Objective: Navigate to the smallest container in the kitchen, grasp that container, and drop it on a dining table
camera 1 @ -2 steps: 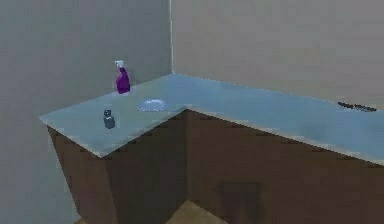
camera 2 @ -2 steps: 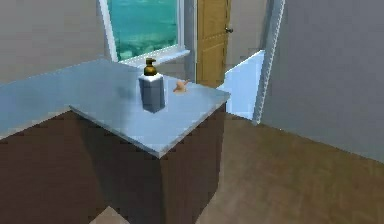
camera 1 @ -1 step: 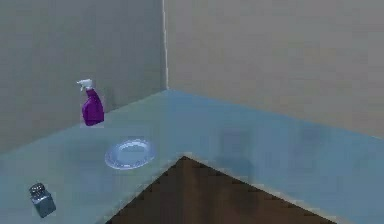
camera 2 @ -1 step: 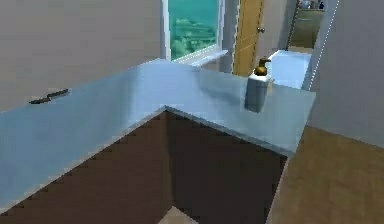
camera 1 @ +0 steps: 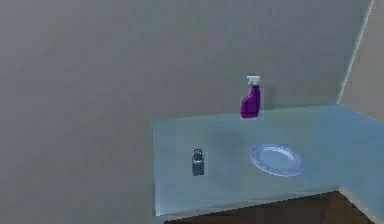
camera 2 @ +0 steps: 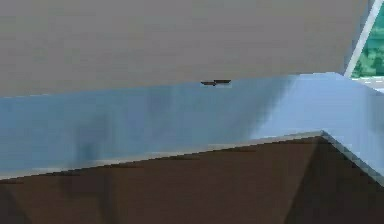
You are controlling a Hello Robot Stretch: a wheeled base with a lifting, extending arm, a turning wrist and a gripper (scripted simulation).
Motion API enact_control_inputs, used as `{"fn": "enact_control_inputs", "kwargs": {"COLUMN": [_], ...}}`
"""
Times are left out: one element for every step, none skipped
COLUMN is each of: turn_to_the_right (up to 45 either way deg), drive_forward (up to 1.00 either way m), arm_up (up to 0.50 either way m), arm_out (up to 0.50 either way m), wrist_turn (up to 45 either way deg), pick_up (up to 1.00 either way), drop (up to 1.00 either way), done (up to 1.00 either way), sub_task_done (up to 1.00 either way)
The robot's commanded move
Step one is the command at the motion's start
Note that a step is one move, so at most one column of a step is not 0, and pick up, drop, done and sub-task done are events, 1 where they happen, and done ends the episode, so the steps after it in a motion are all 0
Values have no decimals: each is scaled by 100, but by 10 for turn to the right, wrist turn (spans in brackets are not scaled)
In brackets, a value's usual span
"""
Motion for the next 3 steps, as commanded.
{"fn": "enact_control_inputs", "kwargs": {"turn_to_the_right": [-450, -360, 0], "drive_forward": [0, 0, 0], "arm_up": [0, 0, 50], "arm_out": [0, 0, 0], "wrist_turn": [0, 0, 0], "pick_up": [0, 0, 0], "drop": [0, 0, 0], "done": [0, 0, 0], "sub_task_done": [0, 0, 0]}}
